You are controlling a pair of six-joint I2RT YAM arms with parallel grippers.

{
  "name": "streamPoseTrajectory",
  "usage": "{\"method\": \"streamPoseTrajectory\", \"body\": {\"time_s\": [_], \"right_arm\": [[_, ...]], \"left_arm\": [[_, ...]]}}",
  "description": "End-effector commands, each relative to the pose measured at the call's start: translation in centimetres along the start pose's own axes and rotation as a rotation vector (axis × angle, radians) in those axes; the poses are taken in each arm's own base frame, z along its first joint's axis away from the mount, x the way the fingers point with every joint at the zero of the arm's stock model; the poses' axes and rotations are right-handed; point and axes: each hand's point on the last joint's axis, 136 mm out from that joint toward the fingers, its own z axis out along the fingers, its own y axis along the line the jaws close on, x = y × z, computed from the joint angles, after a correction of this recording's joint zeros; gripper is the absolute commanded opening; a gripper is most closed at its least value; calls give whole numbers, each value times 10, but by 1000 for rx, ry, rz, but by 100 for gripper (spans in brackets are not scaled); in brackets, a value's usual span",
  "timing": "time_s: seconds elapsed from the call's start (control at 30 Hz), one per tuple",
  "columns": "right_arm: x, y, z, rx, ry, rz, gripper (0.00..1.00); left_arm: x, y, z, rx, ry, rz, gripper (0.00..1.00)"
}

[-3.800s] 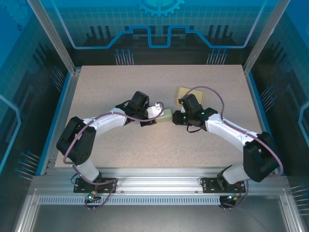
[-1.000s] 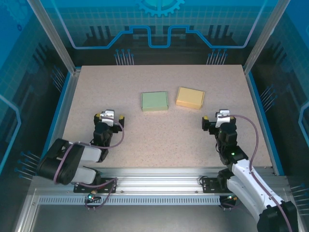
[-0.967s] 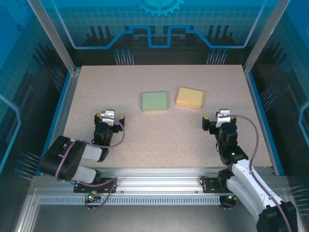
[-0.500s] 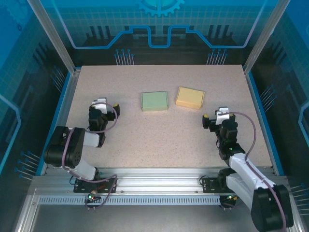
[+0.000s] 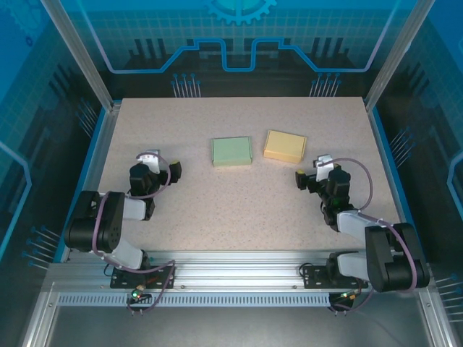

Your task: Fold the paper box

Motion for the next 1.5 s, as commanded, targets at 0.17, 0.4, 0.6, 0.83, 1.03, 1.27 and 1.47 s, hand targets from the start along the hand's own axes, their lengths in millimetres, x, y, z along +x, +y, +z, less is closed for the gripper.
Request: {"method": "streamPoseTrajectory", "body": {"time_s": [0.17, 0.4, 0.6, 0.83, 1.03, 1.27, 1.47], "right_arm": [[-9, 20, 28, -133, -68, -22, 100], [-5, -5, 42, -26, 18, 58, 100], [-5, -3, 43, -12, 25, 41, 100], [-5, -3, 43, -12, 25, 42, 100], [-6, -3, 43, -12, 24, 41, 100], [-5, -2, 44, -13, 25, 41, 100], [-5, -3, 43, -12, 25, 42, 100]], "left_arm": [[-10, -3, 2, 29, -17, 2, 99], [-10, -3, 2, 26, -17, 3, 99], [-10, -3, 2, 25, -15, 5, 99], [-10, -3, 2, 26, -16, 5, 99], [-10, -3, 2, 26, -15, 5, 99], [-10, -6, 2, 39, -16, 12, 99], [-10, -7, 2, 41, -14, 13, 99]]}}
